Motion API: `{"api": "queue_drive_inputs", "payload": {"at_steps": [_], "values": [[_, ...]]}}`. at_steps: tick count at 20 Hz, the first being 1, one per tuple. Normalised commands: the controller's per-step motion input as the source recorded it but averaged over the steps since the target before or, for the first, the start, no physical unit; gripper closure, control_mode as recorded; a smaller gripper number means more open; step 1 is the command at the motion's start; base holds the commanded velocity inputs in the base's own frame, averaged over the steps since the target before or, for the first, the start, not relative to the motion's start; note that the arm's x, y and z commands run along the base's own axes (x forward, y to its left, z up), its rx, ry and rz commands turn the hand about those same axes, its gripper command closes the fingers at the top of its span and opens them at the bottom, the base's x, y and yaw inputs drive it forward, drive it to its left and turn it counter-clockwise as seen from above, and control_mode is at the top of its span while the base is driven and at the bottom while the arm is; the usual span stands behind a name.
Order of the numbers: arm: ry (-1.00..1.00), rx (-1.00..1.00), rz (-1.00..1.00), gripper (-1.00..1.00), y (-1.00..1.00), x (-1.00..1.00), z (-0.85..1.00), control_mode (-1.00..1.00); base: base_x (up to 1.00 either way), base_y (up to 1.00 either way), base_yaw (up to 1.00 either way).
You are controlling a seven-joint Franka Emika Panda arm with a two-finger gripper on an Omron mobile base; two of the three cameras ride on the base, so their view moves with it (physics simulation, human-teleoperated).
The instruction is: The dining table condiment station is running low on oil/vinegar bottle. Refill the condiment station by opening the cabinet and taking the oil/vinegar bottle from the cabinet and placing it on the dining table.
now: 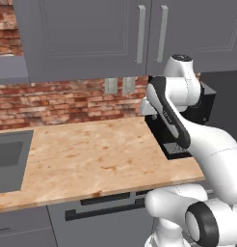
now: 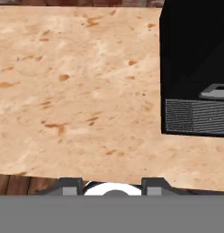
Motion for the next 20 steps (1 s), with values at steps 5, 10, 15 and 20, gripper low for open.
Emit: {"api": "queue_drive_inputs", "payload": {"at_steps": [5,10,15,20], "values": [[-0.15,0.00,0.00,-1.00,0.00,-0.46,0.02,-1.00,0.00,0.00,0.00],[-0.69,-0.02,0.00,-1.00,0.00,-0.51,0.27,-1.00,0.00,0.00,0.00],[-0.57,0.02,0.00,-1.00,-0.21,-0.05,0.83,-1.00,0.00,0.00,0.00],[-0.42,0.11,0.00,-1.00,-0.19,0.00,1.00,-1.00,0.00,0.00,0.00]]}}
